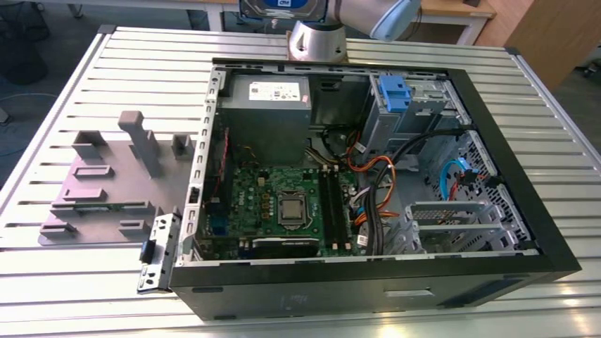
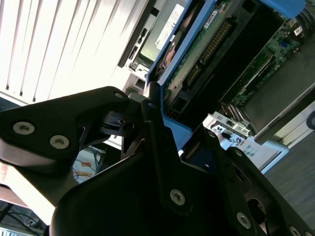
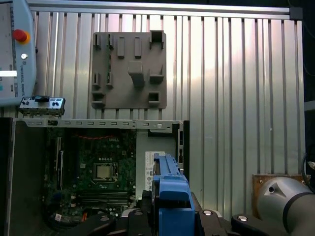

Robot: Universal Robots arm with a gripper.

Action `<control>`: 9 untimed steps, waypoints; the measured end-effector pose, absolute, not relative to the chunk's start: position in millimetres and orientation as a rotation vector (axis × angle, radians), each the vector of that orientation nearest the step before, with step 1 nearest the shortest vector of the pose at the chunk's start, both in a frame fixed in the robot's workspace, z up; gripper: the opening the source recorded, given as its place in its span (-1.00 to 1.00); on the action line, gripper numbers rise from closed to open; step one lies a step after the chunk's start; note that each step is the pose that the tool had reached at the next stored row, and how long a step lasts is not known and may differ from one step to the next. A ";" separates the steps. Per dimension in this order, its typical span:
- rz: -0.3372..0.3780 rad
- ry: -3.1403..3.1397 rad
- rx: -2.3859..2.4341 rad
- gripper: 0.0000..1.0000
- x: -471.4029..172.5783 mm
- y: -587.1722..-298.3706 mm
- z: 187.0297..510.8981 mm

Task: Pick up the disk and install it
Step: 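Pick up the disk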

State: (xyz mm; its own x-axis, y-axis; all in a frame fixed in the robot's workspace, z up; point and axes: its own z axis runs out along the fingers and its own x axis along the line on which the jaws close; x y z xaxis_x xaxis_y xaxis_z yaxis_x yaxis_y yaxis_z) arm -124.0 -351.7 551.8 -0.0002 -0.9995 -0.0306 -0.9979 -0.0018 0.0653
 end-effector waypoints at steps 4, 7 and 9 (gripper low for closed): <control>-0.106 -2.202 2.204 -0.26 -120.5 -351.8 551.8; -0.106 -2.202 2.203 -0.26 -118.0 -351.8 551.8; -0.107 -2.202 2.203 -0.26 -116.2 -351.8 551.8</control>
